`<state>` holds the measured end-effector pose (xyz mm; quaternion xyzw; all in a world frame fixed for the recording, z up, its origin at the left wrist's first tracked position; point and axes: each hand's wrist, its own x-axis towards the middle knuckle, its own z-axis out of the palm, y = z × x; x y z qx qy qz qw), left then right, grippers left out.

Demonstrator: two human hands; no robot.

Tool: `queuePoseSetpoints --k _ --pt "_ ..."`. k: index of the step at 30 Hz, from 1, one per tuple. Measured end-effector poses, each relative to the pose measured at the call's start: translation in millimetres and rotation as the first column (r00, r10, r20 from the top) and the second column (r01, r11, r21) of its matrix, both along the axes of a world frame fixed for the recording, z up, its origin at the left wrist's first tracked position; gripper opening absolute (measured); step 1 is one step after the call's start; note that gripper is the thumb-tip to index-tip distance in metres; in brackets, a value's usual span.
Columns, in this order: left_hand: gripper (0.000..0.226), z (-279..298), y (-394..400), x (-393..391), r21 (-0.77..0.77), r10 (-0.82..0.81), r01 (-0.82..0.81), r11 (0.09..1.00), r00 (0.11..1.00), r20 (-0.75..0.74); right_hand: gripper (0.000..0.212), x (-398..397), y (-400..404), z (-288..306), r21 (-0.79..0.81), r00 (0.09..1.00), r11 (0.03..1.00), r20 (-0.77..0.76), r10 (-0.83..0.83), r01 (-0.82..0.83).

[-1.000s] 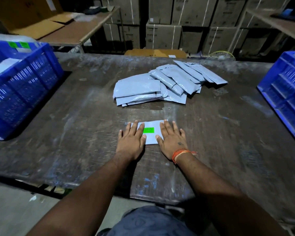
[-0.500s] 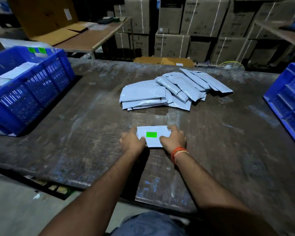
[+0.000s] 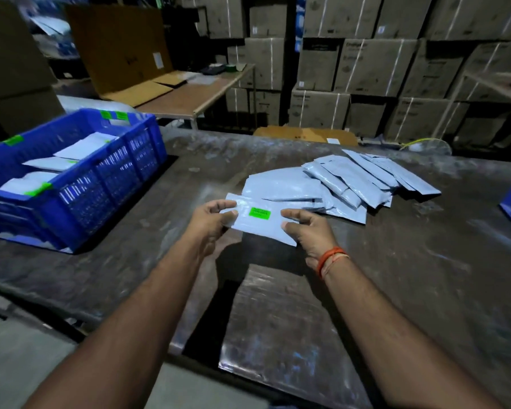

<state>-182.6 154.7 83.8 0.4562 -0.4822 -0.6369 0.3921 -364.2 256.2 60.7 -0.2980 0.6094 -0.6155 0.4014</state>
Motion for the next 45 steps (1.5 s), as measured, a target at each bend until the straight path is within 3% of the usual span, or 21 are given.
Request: queuePoseSetpoints --k 14,19,26,38,45 --pt "0.019 91 -179 228 -0.279 -0.009 0.093 0.956 0.957 0.289 0.027 208 -171 89 -0.091 0.998 0.994 -0.028 0.057 -0.059" --pt "0.017 103 -229 293 -0.247 -0.029 0.110 0.963 0.950 0.311 0.027 267 -223 97 -0.110 0.999 0.993 -0.016 0.029 -0.031" --pt "0.020 106 -305 326 -0.224 -0.026 0.097 0.970 0.953 0.301 0.025 300 -302 99 -0.082 0.989 0.996 -0.146 0.030 -0.042" --pt "0.021 112 -419 388 -0.175 -0.013 0.106 0.979 0.885 0.466 0.024 355 -422 101 0.000 0.931 0.993 -0.347 0.112 -0.120" --pt "0.022 95 -489 395 -0.253 0.007 0.135 0.958 0.871 0.492 0.021 379 -496 103 0.094 0.876 0.995 -0.482 0.034 0.014"
